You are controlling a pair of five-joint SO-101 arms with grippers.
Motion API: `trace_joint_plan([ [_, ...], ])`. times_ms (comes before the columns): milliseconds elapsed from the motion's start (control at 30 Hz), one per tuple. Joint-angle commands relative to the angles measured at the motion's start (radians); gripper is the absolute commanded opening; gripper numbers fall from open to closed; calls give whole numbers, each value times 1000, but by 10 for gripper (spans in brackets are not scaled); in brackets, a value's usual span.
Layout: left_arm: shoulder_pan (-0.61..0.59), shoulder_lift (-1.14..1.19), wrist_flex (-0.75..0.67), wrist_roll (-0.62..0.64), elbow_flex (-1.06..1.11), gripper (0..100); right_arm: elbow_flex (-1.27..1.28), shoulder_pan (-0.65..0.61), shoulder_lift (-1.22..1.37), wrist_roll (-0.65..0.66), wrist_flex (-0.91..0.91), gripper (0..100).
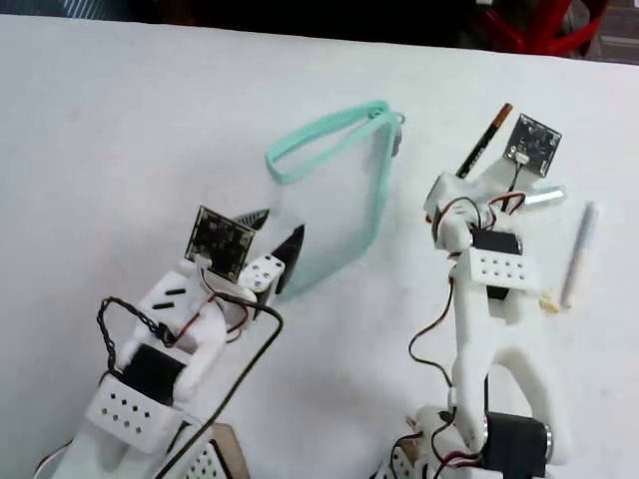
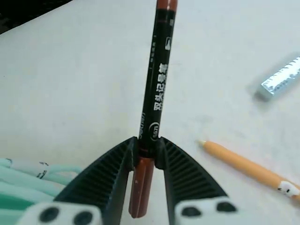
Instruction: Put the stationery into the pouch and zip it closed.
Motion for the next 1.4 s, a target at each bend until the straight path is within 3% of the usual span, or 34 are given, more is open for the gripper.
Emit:
trace_joint_plan([
  [0, 15, -4, -23, -11, -6, 173, -2, -31, -47, 12, -21, 19],
  [167, 15, -4, -25, -11, -6, 173, 0, -31, -47, 152, -56, 19],
  [400, 15, -4, -26, -5, -6, 174, 11, -39, -108, 157, -53, 19],
  [767, 7, 1, -44, 41, -5, 172, 83, -73, -515, 157, -39, 19],
  [1033, 15, -1, -40, 46, -5, 172, 71, -295, -719, 180, -39, 22],
  [1267, 47, -5, -43, 43, 15, 172, -77, -581, -746, 522, -50, 20],
  [1367, 76, -5, -40, 40, 15, 172, -175, -644, -682, 563, -79, 20],
])
